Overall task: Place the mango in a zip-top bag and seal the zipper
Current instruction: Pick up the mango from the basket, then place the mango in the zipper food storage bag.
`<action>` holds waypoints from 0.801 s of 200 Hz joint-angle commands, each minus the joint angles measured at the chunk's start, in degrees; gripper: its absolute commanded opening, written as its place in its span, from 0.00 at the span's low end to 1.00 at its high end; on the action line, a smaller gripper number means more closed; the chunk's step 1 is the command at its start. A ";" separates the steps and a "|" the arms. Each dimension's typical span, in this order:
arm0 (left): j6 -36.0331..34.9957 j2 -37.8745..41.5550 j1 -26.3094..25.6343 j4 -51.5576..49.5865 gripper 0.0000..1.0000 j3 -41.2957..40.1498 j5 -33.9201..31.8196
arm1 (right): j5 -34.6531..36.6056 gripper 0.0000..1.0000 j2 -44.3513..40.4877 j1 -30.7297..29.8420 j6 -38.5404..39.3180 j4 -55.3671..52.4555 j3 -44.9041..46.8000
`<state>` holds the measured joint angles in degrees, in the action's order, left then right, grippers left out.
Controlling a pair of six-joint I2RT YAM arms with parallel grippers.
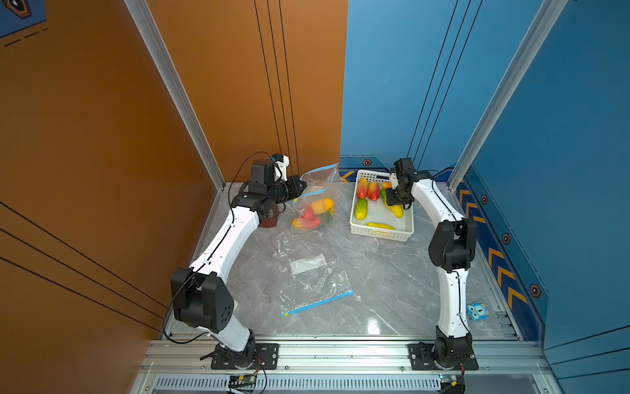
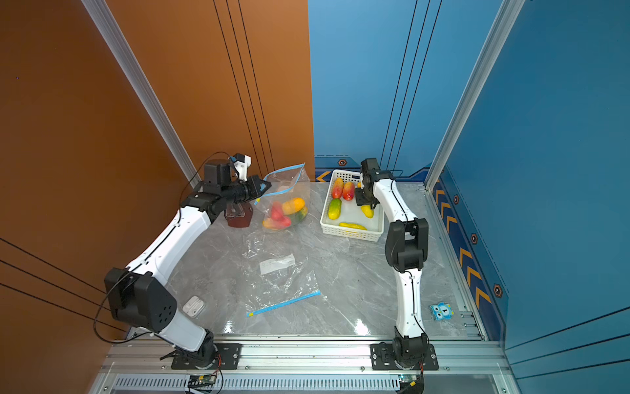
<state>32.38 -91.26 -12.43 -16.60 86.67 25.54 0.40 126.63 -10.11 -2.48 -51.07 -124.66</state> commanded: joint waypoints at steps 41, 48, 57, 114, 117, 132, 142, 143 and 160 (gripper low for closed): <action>-1.18 1.52 -0.41 -0.14 0.00 1.04 0.20 | -11.12 0.31 -22.65 -16.12 -16.67 47.35 15.10; -1.03 1.31 -0.39 -0.12 0.00 1.09 0.50 | -11.38 0.31 -22.81 -17.64 -17.53 52.78 16.67; -0.87 0.96 -0.40 -0.08 0.00 1.17 0.86 | -11.33 0.31 -22.35 -19.33 -18.06 57.61 17.73; -0.18 0.15 -0.41 0.04 0.00 2.10 2.88 | -14.34 0.32 -14.99 -24.33 -19.04 68.95 17.34; -0.14 0.12 -0.38 0.00 0.00 2.13 2.90 | -14.81 0.32 -14.61 -24.27 -19.13 69.15 17.11; -0.04 0.21 -0.40 -0.01 0.00 2.27 3.58 | -14.68 0.32 -13.15 -24.25 -19.62 69.76 16.77; -0.03 0.20 -0.40 0.01 0.00 2.36 4.11 | -15.44 0.32 -12.40 -24.20 -19.45 70.49 16.91; -0.03 0.20 -0.40 0.00 0.00 2.36 4.14 | -15.44 0.32 -12.34 -24.23 -19.47 70.49 16.91; -0.03 0.24 -0.49 0.02 0.00 2.40 4.02 | -17.75 0.36 -11.31 -24.24 -19.40 70.88 16.91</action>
<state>32.42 -91.29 -12.45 -16.60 87.02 27.49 -13.61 115.26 -34.44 -21.10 13.91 -107.26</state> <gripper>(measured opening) 0.048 0.497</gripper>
